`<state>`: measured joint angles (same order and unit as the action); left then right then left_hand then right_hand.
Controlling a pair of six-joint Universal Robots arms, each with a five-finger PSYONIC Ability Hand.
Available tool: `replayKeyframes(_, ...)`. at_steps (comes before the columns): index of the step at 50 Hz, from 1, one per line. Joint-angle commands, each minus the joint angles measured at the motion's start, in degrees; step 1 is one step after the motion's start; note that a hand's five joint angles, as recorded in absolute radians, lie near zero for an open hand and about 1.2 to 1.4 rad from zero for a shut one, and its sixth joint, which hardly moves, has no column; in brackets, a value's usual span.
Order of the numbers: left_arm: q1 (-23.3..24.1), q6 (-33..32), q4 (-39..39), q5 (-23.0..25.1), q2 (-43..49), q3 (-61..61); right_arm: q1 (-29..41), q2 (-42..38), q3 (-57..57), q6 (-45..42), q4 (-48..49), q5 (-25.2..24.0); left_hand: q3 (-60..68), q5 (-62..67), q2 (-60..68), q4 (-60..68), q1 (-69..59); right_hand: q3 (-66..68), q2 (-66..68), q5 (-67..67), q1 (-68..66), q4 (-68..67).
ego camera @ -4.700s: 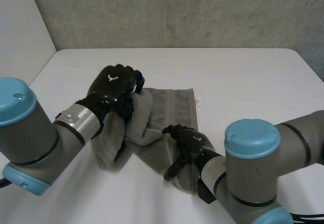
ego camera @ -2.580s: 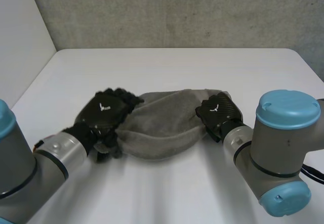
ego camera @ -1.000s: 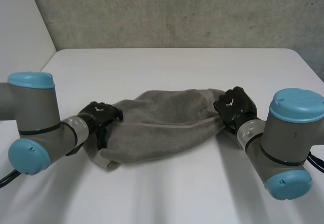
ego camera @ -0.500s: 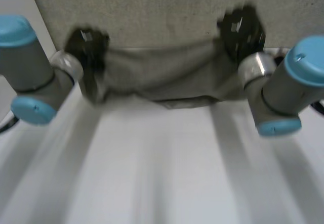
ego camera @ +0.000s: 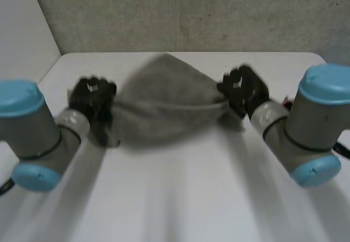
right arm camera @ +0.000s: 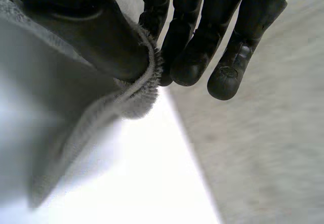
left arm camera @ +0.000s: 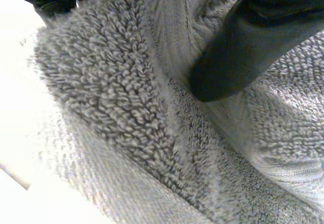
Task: Fold the towel.
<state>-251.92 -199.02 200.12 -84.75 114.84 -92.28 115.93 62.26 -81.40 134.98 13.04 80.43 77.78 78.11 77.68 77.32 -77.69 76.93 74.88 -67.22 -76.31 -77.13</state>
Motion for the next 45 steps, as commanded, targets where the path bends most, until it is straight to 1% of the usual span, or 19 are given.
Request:
replayKeyframes(1, -0.9, -8.9, -0.1, 2.7, 0.3, -10.2, -0.2, -0.6, -10.1, -4.3, -1.4, -0.4, -26.2, -36.5, -26.1, -25.7, 26.1, 3.1, 5.1, -2.8, -3.7, -2.9)
replayKeyframes(4, -0.9, -9.9, -0.4, 3.8, -1.5, -11.9, 0.2, 0.1, -11.7, -4.3, -1.1, -0.2, -31.2, -41.6, -31.1, -30.8, 31.1, 3.1, 5.1, -2.8, -3.7, -2.9)
replayKeyframes(5, -0.6, -9.7, -0.7, 4.2, -3.4, -12.4, 0.4, 0.7, -12.0, -4.3, -1.2, -0.1, -35.7, -46.1, -35.6, -35.3, 35.6, 3.1, 5.1, -2.8, -3.7, -2.9)
replayKeyframes(6, -0.6, -9.7, -0.7, 4.2, -3.4, -12.4, 0.4, 0.7, -12.0, -4.3, -1.2, -0.1, -35.8, -46.1, -35.7, -35.3, 35.7, 3.1, 5.1, -2.8, -3.7, -2.9)
replayKeyframes(8, -0.2, -9.7, -1.2, 4.5, -7.3, -13.8, 0.4, 1.7, -13.1, -4.4, -1.1, 0.6, -42.8, -53.1, -42.7, -42.4, 42.7, 3.1, 5.1, -2.8, -3.7, -2.9)
replayKeyframes(14, -0.1, -10.0, -2.5, 4.6, -11.4, -14.4, 0.3, 2.1, -13.6, -4.5, -1.0, 2.0, -47.2, -57.5, -47.1, -46.8, 47.1, 3.1, 5.1, -2.8, -3.7, -2.9)
replayKeyframes(16, 0.1, -10.1, -4.9, 5.1, -12.7, -13.9, -0.1, 2.1, -14.0, -4.4, -1.0, 2.8, -48.7, -59.0, -48.6, -48.3, 48.6, 3.1, 5.1, -2.8, -3.7, -2.9)
replayKeyframes(25, -0.2, -10.3, -11.3, 7.7, -11.6, -9.0, -0.3, 2.1, -14.5, -4.3, -1.0, 3.1, -48.2, -58.5, -48.1, -47.8, 48.1, 3.1, 5.1, -2.8, -3.7, -2.9)
replayKeyframes(28, -0.1, -10.3, -14.0, 8.3, -8.4, -6.1, -0.1, 2.1, -14.6, -4.3, -1.0, 3.1, -47.5, -57.9, -47.4, -47.1, 47.5, 3.1, 5.1, -2.8, -3.7, -2.9)
replayKeyframes(31, -0.1, -10.3, -18.9, 8.1, -3.0, 0.1, 0.1, 1.9, -14.8, -4.3, -0.8, 3.1, -46.4, -56.7, -46.3, -45.9, 46.3, 3.1, 5.1, -2.8, -3.7, -2.9)
replayKeyframes(32, -0.1, -10.3, -18.9, 8.1, -3.0, 0.1, 0.1, 1.9, -14.8, -4.3, -0.8, 3.1, -46.4, -56.7, -46.3, -45.9, 46.3, 3.1, 5.1, -2.8, -3.7, -2.9)
replayKeyframes(34, 0.0, -10.4, -22.4, 7.9, 0.3, 4.1, 0.1, 1.8, -15.0, -4.3, -0.5, 3.1, -42.2, -52.5, -42.1, -41.7, 42.1, 3.1, 5.1, -2.8, -3.7, -2.9)
replayKeyframes(37, 0.1, -10.3, -23.9, 7.8, 1.6, 5.9, 0.0, 1.8, -15.2, -4.5, 0.1, 3.1, -37.6, -48.0, -37.5, -37.2, 37.5, 3.1, 5.1, -2.8, -3.7, -2.9)
replayKeyframes(39, 0.0, -10.1, -26.3, 7.6, 3.2, 8.3, -0.3, 1.8, -15.0, -4.5, 0.4, 3.1, -26.1, -36.4, -26.0, -25.6, 26.0, 3.1, 5.1, -2.8, -3.7, -2.9)
replayKeyframes(40, 0.0, -10.1, -26.3, 7.6, 3.2, 8.3, -0.3, 1.8, -15.0, -4.5, 0.4, 3.1, -26.0, -36.3, -25.9, -25.6, 25.9, 3.1, 5.1, -2.8, -3.7, -2.9)
replayKeyframes(42, -0.1, -9.6, -26.7, 7.2, 3.5, 9.7, -0.7, 1.8, -14.8, -4.4, 0.4, 3.1, -8.1, -18.4, -8.0, -7.7, 8.0, 3.1, 5.1, -2.8, -3.7, -2.9)
replayKeyframes(43, -0.1, -9.6, -26.7, 7.2, 3.5, 9.7, -0.7, 1.8, -14.8, -4.4, 0.4, 3.1, -8.0, -18.3, -7.9, -7.6, 7.9, 3.1, 5.1, -2.8, -3.7, -2.9)
replayKeyframes(44, -0.2, -9.3, -26.7, 7.1, 3.0, 9.7, -0.8, 1.7, -14.5, -4.3, 0.4, 3.0, 0.5, -9.9, 0.6, 0.9, -0.6, 3.1, 5.1, -2.8, -3.7, -2.9)
replayKeyframes(45, -0.2, -8.8, -26.6, 7.1, 2.7, 9.7, -0.8, 1.6, -14.2, -4.3, 0.4, 2.8, 2.2, -8.1, 2.3, 2.7, -2.3, 3.1, 5.1, -2.8, -3.7, -2.9)
